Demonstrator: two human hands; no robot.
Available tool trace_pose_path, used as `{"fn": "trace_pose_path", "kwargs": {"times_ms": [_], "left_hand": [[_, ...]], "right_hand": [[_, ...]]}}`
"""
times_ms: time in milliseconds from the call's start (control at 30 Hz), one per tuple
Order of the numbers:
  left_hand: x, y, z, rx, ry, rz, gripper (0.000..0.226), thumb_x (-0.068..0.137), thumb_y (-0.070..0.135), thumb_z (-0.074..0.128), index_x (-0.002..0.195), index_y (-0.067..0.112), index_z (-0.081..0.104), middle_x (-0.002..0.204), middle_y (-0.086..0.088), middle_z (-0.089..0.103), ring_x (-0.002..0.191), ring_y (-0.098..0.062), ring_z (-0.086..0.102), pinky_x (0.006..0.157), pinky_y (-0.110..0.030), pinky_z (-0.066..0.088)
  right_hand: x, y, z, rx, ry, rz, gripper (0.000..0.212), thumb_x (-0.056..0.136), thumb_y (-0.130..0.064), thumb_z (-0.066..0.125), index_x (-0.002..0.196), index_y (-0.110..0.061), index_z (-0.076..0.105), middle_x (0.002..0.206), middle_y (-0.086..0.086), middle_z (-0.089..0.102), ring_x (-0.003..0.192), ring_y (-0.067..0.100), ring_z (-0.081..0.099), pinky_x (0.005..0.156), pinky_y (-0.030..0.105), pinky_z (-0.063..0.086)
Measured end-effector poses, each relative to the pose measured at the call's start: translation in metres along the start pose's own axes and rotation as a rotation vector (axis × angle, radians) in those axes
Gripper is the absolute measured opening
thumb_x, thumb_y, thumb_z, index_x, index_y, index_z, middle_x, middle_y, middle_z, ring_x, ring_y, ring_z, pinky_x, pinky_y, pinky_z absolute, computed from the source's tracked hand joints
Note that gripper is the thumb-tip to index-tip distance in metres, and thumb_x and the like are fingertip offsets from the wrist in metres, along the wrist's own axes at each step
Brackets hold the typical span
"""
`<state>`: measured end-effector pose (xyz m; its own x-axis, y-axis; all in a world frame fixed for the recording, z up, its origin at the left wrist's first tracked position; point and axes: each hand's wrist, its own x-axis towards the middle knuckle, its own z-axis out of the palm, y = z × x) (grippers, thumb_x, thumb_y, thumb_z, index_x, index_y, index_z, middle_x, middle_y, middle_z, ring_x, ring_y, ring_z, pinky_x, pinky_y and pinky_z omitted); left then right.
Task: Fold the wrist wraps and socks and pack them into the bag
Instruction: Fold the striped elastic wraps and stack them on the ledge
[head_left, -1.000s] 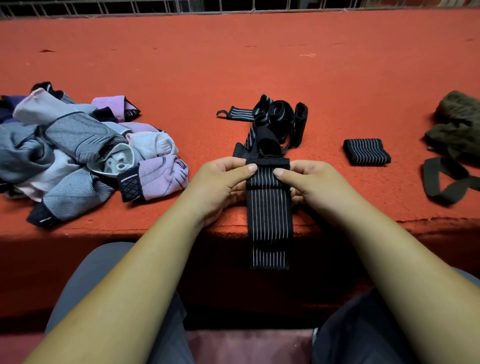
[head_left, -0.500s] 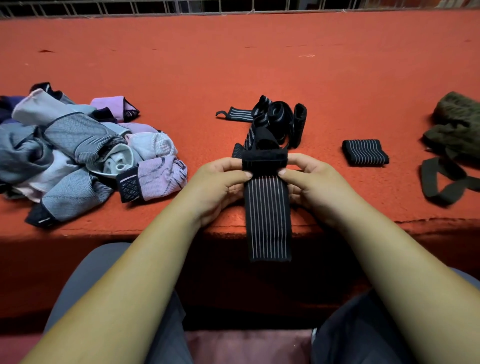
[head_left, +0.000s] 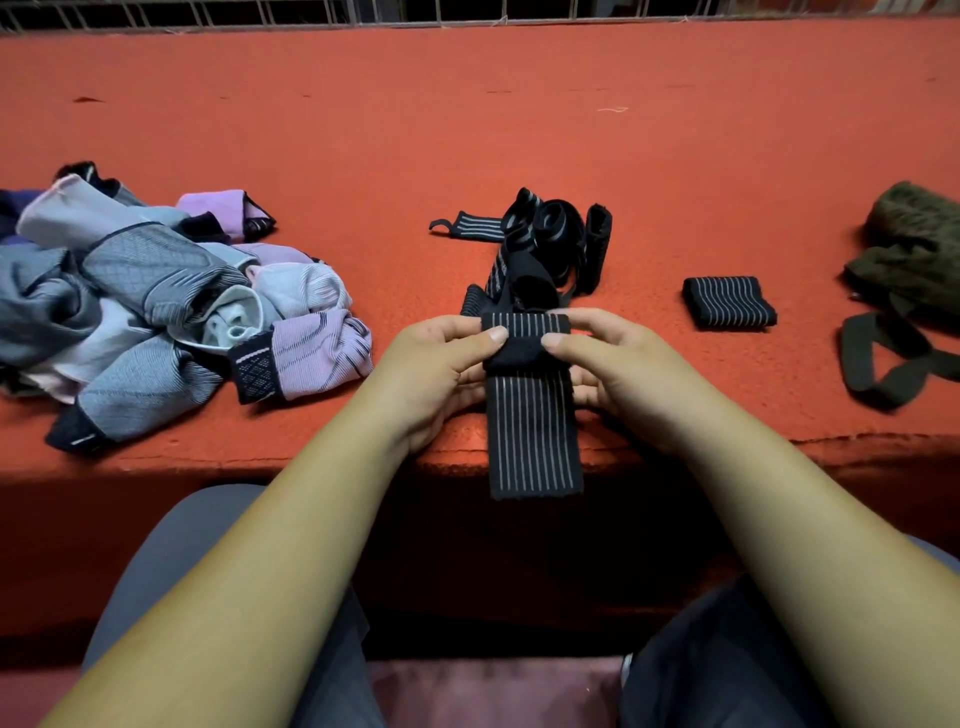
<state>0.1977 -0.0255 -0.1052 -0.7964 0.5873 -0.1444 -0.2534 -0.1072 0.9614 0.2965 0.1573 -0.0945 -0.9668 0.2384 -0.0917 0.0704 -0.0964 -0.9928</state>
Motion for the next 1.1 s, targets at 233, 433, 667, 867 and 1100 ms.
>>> {"fn": "trace_pose_path", "kwargs": {"times_ms": [233,433,667,867,1100], "left_hand": [[-0.001,0.0,-0.001,-0.037,-0.026,0.019,0.023,0.1,0.009,0.07,0.121,0.001,0.068,0.106,-0.012,0.078,0.092,-0.023,0.075,0.078,-0.029,0.061],[0.0,0.001,-0.004,0.001,0.009,0.105,0.022,0.097,-0.004,0.068,0.117,0.002,0.07,0.105,-0.014,0.076,0.087,-0.023,0.075,0.076,-0.03,0.061],[0.002,0.006,-0.003,-0.084,0.023,-0.002,0.028,0.1,-0.006,0.049,0.111,-0.003,0.074,0.092,-0.011,0.078,0.089,-0.019,0.076,0.084,-0.033,0.063],[-0.002,0.002,-0.001,-0.018,-0.042,-0.027,0.02,0.105,0.014,0.063,0.099,0.007,0.082,0.102,-0.021,0.066,0.089,-0.028,0.066,0.081,-0.032,0.062],[-0.004,0.002,0.005,-0.055,-0.001,0.018,0.019,0.1,0.006,0.068,0.118,0.002,0.074,0.116,-0.022,0.076,0.098,-0.032,0.068,0.086,-0.031,0.064]], "right_hand": [[0.002,0.006,-0.002,-0.129,0.025,-0.043,0.015,0.102,-0.016,0.07,0.116,-0.012,0.075,0.113,0.025,0.075,0.096,0.03,0.069,0.094,0.052,0.056],[0.0,0.003,-0.002,-0.075,-0.023,-0.004,0.022,0.108,-0.026,0.063,0.127,-0.028,0.073,0.113,0.021,0.077,0.09,0.029,0.067,0.08,0.041,0.055],[0.007,0.002,0.002,0.194,0.04,0.002,0.037,0.102,0.001,0.045,0.118,-0.01,0.077,0.099,0.013,0.077,0.086,0.023,0.071,0.079,0.033,0.057],[0.004,0.0,0.001,0.131,0.031,-0.026,0.023,0.105,-0.017,0.059,0.121,-0.014,0.076,0.12,0.011,0.078,0.095,0.023,0.075,0.084,0.035,0.063],[0.004,0.006,-0.005,-0.006,0.062,-0.015,0.027,0.1,-0.009,0.07,0.127,-0.008,0.07,0.114,0.02,0.078,0.092,0.027,0.074,0.074,0.037,0.062]]}}
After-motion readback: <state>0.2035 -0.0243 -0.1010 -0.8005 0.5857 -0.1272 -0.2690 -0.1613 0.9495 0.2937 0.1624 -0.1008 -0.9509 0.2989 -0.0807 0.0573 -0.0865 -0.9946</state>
